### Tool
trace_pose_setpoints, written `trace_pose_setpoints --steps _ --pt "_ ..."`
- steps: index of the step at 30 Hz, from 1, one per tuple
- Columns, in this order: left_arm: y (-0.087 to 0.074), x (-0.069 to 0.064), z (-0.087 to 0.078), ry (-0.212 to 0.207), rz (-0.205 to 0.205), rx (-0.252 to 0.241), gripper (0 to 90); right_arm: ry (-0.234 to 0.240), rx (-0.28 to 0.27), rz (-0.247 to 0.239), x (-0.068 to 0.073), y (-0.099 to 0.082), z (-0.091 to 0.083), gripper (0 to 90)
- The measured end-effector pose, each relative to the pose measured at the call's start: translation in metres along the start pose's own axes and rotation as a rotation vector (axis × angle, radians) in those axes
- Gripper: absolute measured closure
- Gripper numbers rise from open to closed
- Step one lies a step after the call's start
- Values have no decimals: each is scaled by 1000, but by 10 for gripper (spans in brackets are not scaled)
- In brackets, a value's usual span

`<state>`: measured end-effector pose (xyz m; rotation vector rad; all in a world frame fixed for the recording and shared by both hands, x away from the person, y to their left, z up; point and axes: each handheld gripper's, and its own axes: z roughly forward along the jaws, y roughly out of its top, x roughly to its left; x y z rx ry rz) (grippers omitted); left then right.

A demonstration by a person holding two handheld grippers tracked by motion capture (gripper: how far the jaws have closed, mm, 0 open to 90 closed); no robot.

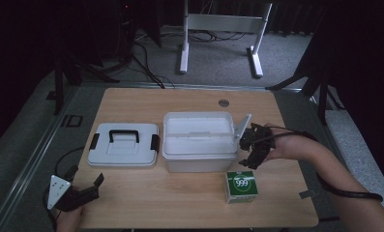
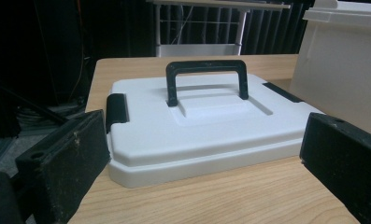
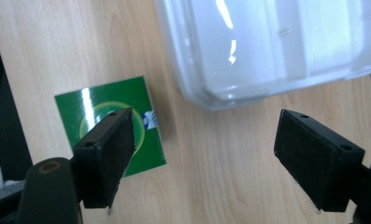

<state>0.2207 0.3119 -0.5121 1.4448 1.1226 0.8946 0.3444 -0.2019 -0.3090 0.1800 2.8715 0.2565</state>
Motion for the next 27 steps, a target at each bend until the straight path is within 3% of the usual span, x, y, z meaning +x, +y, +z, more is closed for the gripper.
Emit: trace_pose_setpoints --steps 15,27 --pt "0 0 0 1 -5 5 13 -5 -24 -39 -19 42 6 226" --pt "0 0 0 -4 -4 5 13 26 -20 -69 -34 73 21 233"
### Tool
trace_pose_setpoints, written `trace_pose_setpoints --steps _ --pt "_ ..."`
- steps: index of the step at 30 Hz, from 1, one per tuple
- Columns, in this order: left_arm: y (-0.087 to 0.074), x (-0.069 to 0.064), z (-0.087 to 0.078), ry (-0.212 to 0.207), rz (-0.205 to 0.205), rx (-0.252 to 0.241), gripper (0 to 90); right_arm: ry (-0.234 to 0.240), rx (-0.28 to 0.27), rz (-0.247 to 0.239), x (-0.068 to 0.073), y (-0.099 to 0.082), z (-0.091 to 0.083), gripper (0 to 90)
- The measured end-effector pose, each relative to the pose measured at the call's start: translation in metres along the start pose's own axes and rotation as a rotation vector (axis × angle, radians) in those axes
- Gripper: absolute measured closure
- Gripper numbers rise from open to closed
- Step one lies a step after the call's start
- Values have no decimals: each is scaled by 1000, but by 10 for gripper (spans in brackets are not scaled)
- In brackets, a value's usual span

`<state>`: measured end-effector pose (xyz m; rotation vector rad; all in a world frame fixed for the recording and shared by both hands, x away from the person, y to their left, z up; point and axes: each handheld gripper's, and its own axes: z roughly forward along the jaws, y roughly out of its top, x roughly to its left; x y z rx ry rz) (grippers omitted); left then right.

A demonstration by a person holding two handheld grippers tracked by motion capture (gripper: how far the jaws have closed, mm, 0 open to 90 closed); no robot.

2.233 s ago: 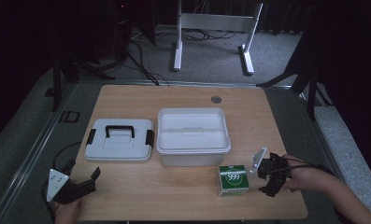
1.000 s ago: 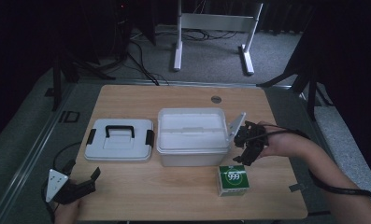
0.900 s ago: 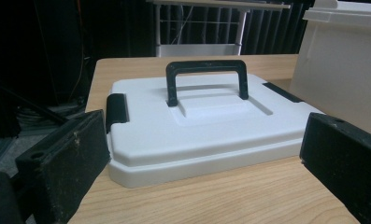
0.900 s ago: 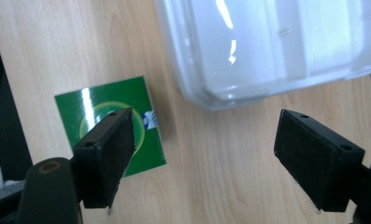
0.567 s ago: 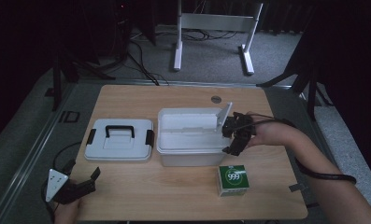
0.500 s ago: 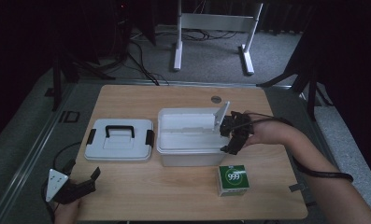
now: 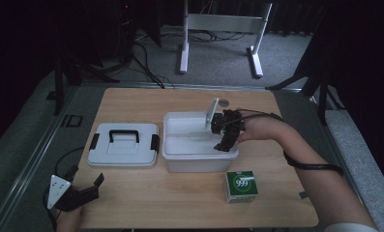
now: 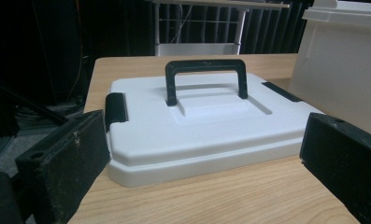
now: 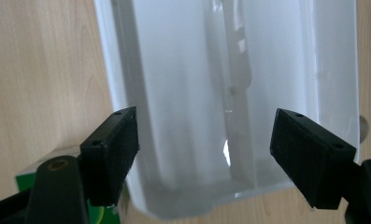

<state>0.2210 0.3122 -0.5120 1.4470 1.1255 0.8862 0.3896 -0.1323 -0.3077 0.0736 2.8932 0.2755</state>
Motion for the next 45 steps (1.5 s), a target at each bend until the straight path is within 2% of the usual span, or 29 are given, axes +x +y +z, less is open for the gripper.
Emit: trace_pose_setpoints --steps 6,7,16,18,19,22,23,24,26,27,31,35,44,45 --pt "0 0 0 -3 1 3 13 25 22 -15 -6 16 14 246" --pt "0 0 0 -4 1 2 13 34 24 -20 -8 18 17 279" --pt "0 1 0 -9 -1 4 13 37 40 -20 -19 38 33 314" --pt "0 0 0 -9 0 4 13 35 35 -32 -20 42 35 370" --pt "0 0 0 -10 1 4 13 35 35 -32 -20 42 35 370" --pt "0 0 0 -11 0 3 13 40 50 -61 -22 47 42 524" --pt "0 0 0 -11 1 4 13 33 57 -67 -22 48 44 560" --pt "0 0 0 -11 1 4 13 33 57 -67 -22 48 44 560" --pt "0 0 0 -13 0 3 13 31 72 -93 -23 50 49 682" --pt "0 1 0 -16 0 3 13 24 80 -100 -24 50 51 713" --pt "0 0 0 -16 -1 2 13 52 97 -99 -26 51 55 746" --pt "0 1 0 -16 -1 3 13 49 102 -103 -27 51 58 781" --pt "0 1 0 -15 0 4 13 51 123 -104 -27 53 63 788" --pt "0 1 1 -15 -2 4 13 48 122 -113 -29 53 64 835"
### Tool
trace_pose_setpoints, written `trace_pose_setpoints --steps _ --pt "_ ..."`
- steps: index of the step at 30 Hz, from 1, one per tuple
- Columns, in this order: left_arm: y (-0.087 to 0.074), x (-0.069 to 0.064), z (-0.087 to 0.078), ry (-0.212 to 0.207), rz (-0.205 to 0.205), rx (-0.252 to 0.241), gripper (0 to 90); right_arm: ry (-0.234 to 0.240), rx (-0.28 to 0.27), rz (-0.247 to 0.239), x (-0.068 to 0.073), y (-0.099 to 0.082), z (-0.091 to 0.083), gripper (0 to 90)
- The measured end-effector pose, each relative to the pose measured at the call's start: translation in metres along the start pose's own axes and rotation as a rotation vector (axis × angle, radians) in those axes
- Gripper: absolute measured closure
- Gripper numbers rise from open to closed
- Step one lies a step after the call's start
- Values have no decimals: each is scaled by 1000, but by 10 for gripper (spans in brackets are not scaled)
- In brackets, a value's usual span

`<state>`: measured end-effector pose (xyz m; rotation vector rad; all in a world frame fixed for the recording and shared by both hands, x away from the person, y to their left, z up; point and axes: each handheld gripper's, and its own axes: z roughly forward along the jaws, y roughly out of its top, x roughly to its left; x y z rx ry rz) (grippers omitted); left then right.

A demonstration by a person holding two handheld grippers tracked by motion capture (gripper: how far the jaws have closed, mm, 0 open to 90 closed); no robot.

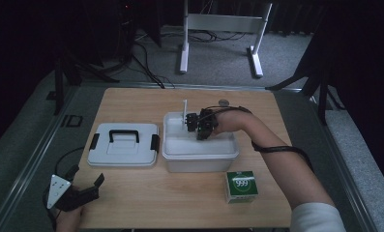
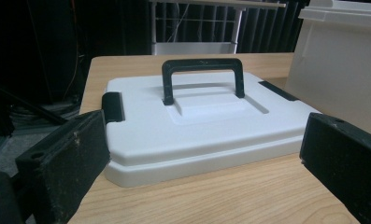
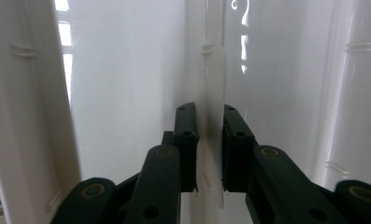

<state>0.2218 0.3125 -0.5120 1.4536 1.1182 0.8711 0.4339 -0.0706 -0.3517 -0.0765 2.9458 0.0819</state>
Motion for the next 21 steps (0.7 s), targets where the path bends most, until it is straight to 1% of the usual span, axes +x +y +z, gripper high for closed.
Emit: trace_pose_setpoints --steps 2,3,10,12,14,15,17,18,19,21 --pt "0 0 0 0 0 0 13 4 3 9 0 0 0 849" --pt "0 0 0 0 -1 0 13 8 0 1 -2 0 1 865" --pt "0 0 0 -1 -5 2 13 23 -11 -5 -4 -1 0 882" --pt "0 1 0 -3 -8 -1 13 42 -26 -3 -7 -3 0 886" --pt "0 1 0 -4 -10 0 13 42 -24 -2 -7 -3 0 888" --pt "0 1 0 -3 -11 3 13 42 -20 13 -9 -4 0 890" --pt "0 1 0 -3 -11 2 13 33 -20 10 -10 -4 0 890" --pt "0 1 0 -2 -11 0 13 34 -22 22 -13 -5 0 890" --pt "0 1 0 -3 -9 1 13 33 -18 30 -13 -6 -1 890" --pt "0 1 0 -2 -8 3 13 29 -23 30 -14 -5 -2 891"
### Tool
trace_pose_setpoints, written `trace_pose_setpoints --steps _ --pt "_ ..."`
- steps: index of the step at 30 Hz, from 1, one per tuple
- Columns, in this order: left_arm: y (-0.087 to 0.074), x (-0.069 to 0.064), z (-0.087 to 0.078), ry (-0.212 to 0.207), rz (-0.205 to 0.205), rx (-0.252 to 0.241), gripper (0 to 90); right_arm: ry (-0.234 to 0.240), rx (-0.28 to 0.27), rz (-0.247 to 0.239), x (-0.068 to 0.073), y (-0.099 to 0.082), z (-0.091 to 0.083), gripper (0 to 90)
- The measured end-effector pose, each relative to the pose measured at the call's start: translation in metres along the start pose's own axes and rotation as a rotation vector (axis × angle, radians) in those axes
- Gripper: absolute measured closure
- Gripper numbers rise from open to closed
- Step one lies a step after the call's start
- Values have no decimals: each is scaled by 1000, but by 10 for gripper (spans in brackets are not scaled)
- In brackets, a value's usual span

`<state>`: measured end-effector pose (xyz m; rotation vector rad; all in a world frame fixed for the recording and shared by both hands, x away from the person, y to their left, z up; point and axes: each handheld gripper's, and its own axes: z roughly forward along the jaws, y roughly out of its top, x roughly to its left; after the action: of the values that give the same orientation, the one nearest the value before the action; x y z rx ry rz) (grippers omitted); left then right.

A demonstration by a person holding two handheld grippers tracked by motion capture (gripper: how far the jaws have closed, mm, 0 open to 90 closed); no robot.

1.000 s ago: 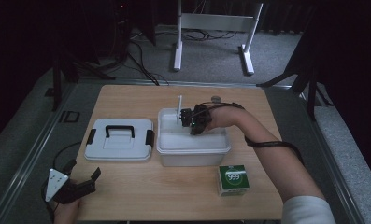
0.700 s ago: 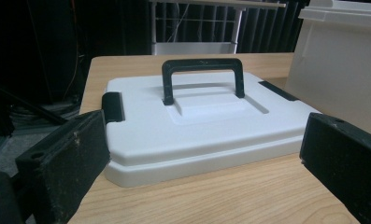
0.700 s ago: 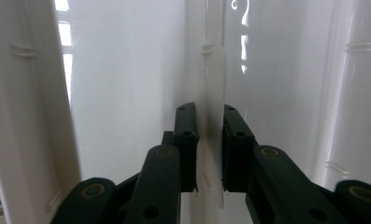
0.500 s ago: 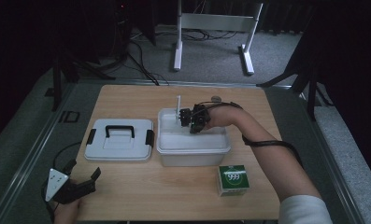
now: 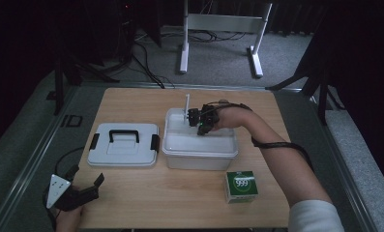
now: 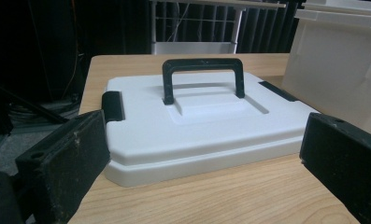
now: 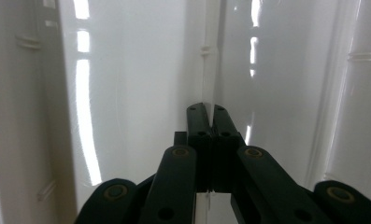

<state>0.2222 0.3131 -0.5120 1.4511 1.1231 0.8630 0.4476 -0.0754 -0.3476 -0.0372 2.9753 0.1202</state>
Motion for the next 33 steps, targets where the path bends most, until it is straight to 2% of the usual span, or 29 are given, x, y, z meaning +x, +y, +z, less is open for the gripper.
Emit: trace_pose_setpoints --steps 9,13,19,22,27,32,33 --pt "0 0 0 -1 0 1 13 -8 -27 -7 0 -1 -13 891" --pt "0 0 0 0 0 -1 13 -12 -26 -1 3 0 -23 891" --pt "0 0 0 0 1 1 13 -13 -64 -11 10 1 -43 891" --pt "0 0 0 2 1 1 13 -13 -67 -18 18 2 -53 891" --pt "0 0 0 4 1 1 13 0 -80 -37 32 4 -61 890" --pt "0 0 0 4 2 2 13 31 -95 -56 54 6 -64 890" --pt "0 0 0 4 3 2 13 26 -100 -61 59 8 -65 890"
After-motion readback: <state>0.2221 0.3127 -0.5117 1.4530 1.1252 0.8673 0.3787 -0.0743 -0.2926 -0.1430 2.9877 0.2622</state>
